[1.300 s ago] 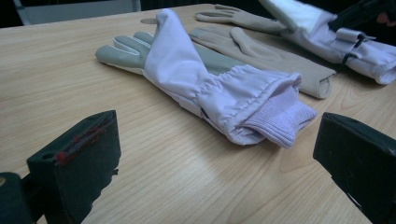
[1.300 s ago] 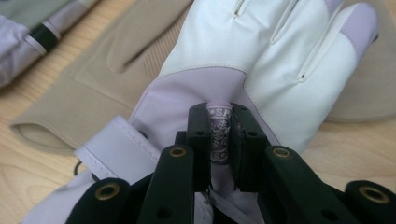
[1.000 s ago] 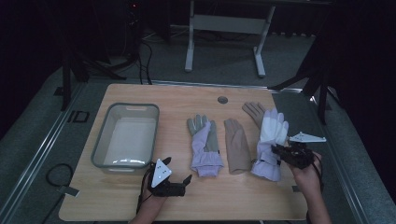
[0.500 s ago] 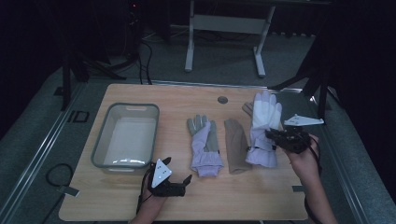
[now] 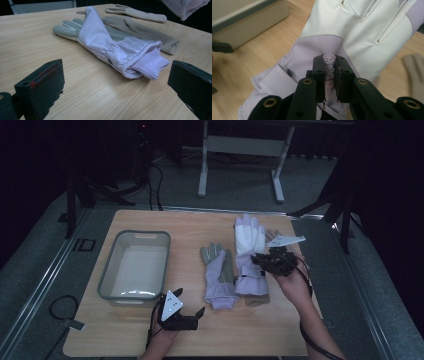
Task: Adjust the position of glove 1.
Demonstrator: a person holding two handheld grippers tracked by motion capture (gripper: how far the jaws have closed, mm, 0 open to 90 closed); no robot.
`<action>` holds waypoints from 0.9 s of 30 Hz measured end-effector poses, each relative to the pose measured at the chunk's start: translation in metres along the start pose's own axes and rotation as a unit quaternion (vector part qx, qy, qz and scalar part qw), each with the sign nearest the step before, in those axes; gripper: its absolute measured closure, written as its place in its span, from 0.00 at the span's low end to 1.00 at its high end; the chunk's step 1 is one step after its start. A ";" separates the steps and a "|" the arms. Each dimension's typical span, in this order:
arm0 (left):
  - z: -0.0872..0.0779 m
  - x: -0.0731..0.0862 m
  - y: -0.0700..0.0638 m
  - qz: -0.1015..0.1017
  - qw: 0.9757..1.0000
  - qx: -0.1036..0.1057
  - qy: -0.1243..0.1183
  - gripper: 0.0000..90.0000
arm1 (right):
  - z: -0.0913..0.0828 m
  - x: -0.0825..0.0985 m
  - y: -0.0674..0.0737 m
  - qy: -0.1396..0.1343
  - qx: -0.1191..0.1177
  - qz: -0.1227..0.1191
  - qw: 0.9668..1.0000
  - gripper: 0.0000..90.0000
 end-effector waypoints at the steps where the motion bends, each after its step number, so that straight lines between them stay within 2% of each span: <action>1: 0.000 0.000 0.000 0.000 1.000 0.000 0.000 0.01 | 0.004 -0.004 0.004 0.002 -0.005 -0.002 1.000 0.89; 3: 0.000 0.000 0.000 0.000 1.000 -0.001 -0.001 0.01 | 0.007 -0.007 0.009 0.006 -0.010 -0.004 1.000 0.89; 5: 0.000 0.000 0.000 0.001 1.000 -0.001 -0.001 0.01 | 0.017 -0.015 0.020 0.014 -0.013 -0.007 1.000 0.89; 7: 0.000 0.000 0.000 0.001 1.000 -0.002 -0.001 0.01 | 0.022 -0.019 0.026 0.013 -0.024 -0.002 1.000 0.89; 13: 0.000 0.000 0.000 0.003 1.000 -0.002 -0.001 0.01 | 0.036 -0.026 0.040 0.024 -0.018 0.004 1.000 0.89; 17: -0.001 0.000 -0.001 0.004 1.000 -0.002 -0.001 0.01 | 0.051 -0.026 0.049 0.045 -0.015 0.007 0.999 0.89; 23: -0.001 0.000 -0.001 0.003 1.000 0.000 -0.002 0.01 | 0.071 -0.024 0.050 0.066 -0.016 0.018 0.998 0.89; 27: 0.000 0.000 -0.001 0.005 1.000 -0.001 -0.002 0.01 | 0.093 -0.016 0.046 0.083 -0.002 0.028 0.996 0.89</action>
Point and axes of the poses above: each handheld gripper's, and its own axes: z roughly forward along the jaws, x roughly out of its underside, y roughly to its left, the point moved 7 cm from there along z, roughly forward along the jaws, and after that the axes turned 15 degrees about y, right-handed, at the moved point
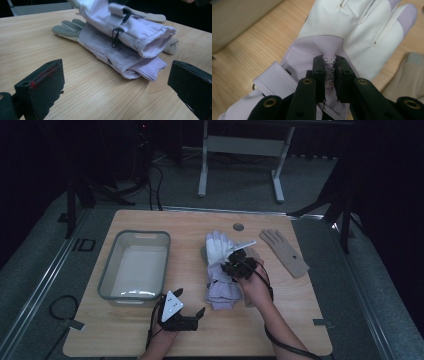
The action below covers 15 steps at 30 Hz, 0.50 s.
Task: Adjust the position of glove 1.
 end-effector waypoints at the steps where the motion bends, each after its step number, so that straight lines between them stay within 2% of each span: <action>1: 0.000 0.000 0.000 -0.001 1.000 0.001 0.000 0.01 | 0.006 0.002 0.000 0.007 -0.002 0.000 1.000 0.88; 3: 0.000 0.000 0.000 0.001 1.000 0.000 0.000 0.01 | 0.015 0.004 -0.002 0.014 0.008 0.000 1.000 0.88; 8: 0.000 0.000 0.000 -0.001 1.000 0.002 0.000 0.01 | 0.028 0.008 -0.003 0.019 0.002 0.006 1.000 0.88; 13: 0.000 0.000 0.000 -0.001 1.000 0.002 0.000 0.01 | 0.028 0.015 0.001 0.021 0.011 -0.001 1.000 0.88; 15: 0.000 0.000 0.000 -0.002 1.000 0.002 0.000 0.01 | 0.027 0.019 0.002 0.022 0.005 0.000 1.000 0.88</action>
Point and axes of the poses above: each handheld gripper's, and its own axes: z roughly forward along the jaws, x roughly out of its underside, y roughly to its left, the point moved 7 cm from there along z, roughly forward along the jaws, and after that the axes turned 15 degrees about y, right-handed, at the moved point
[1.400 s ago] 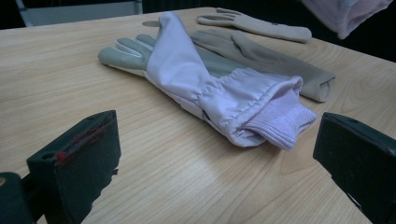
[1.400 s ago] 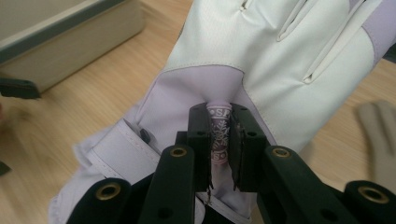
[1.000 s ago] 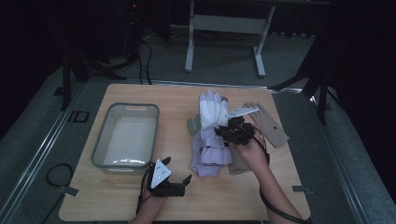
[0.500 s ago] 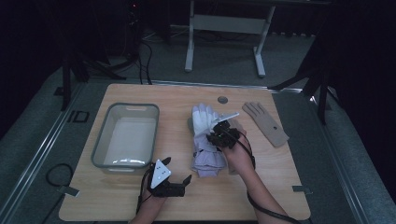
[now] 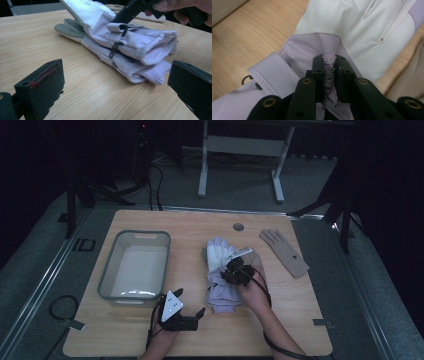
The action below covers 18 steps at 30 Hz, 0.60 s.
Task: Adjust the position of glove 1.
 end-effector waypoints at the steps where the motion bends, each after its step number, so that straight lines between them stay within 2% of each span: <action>1: 0.000 0.000 0.000 0.000 1.000 0.000 0.000 0.01 | -0.001 0.002 0.000 0.001 -0.002 0.002 1.000 0.88; 6: 0.000 0.000 0.000 -0.001 1.000 0.001 0.001 0.01 | -0.006 0.014 0.002 -0.001 -0.003 0.001 1.000 0.87; 10: 0.000 0.000 0.000 0.001 1.000 0.001 0.000 0.01 | -0.007 0.014 0.001 -0.003 -0.007 -0.001 1.000 0.83; 13: 0.001 -0.001 -0.001 0.002 1.000 0.003 -0.002 0.01 | -0.010 0.011 0.002 -0.010 -0.007 -0.011 1.000 0.71; 14: 0.001 -0.001 -0.001 0.002 1.000 0.005 -0.003 0.01 | -0.013 0.010 0.002 -0.014 -0.009 -0.010 1.000 0.64; 17: 0.001 -0.001 -0.003 0.003 1.000 0.007 -0.002 0.01 | -0.023 0.008 0.001 -0.041 -0.020 -0.005 0.999 0.52; 18: 0.001 -0.001 -0.004 0.009 1.000 0.011 -0.003 0.01 | -0.028 0.008 -0.001 -0.055 -0.019 -0.004 0.998 0.48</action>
Point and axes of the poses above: each handheld gripper's, and its own axes: z roughly forward along the jaws, x roughly out of its underside, y roughly to its left, the point moved 7 cm from there along z, roughly forward along the jaws, and after that the axes turned 15 degrees about y, right-handed, at the moved point
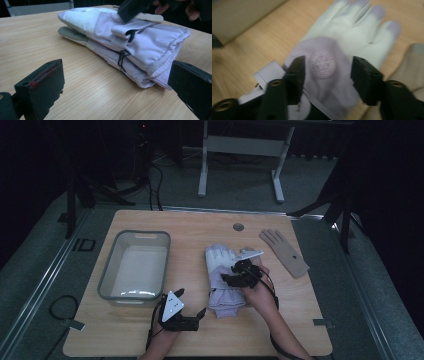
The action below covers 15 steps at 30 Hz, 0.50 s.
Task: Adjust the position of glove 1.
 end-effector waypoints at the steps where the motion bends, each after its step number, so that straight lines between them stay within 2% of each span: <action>1: 0.000 0.000 -0.001 0.003 1.000 -0.002 0.001 0.01 | -0.006 0.000 -0.002 -0.009 0.000 0.006 1.000 0.46; 4: -0.001 -0.002 -0.005 0.011 1.000 -0.002 -0.001 0.01 | -0.020 0.001 -0.008 -0.043 -0.006 0.011 0.999 0.27; 6: -0.003 -0.003 -0.007 0.002 1.000 0.007 0.003 0.01 | -0.027 0.005 -0.012 -0.054 -0.010 0.007 0.998 0.16; 7: -0.003 -0.004 -0.008 -0.003 1.000 0.013 0.010 0.01 | -0.029 0.006 -0.014 -0.063 -0.010 0.004 0.998 0.16; 9: -0.005 -0.008 -0.011 -0.012 0.999 0.031 0.039 0.01 | -0.034 0.013 -0.020 -0.068 -0.010 -0.001 0.998 0.15; 10: -0.006 -0.011 -0.012 -0.019 0.998 0.039 0.043 0.01 | -0.036 0.016 -0.023 -0.084 -0.007 -0.010 0.996 0.15; 13: -0.007 -0.019 -0.014 -0.040 0.995 0.063 0.059 0.01 | -0.041 0.023 -0.030 -0.102 0.015 -0.021 0.994 0.15; 15: -0.005 -0.027 -0.014 -0.043 0.994 0.067 0.071 0.01 | -0.045 0.026 -0.033 -0.112 0.018 -0.027 0.993 0.15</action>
Point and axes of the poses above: each handheld gripper's, and its own axes: z roughly forward along the jaws, x roughly out of its underside, y roughly to its left, the point moved 7 cm from there along z, roughly forward along the jaws, and after that the axes turned 15 degrees about y, right-handed, at the moved point
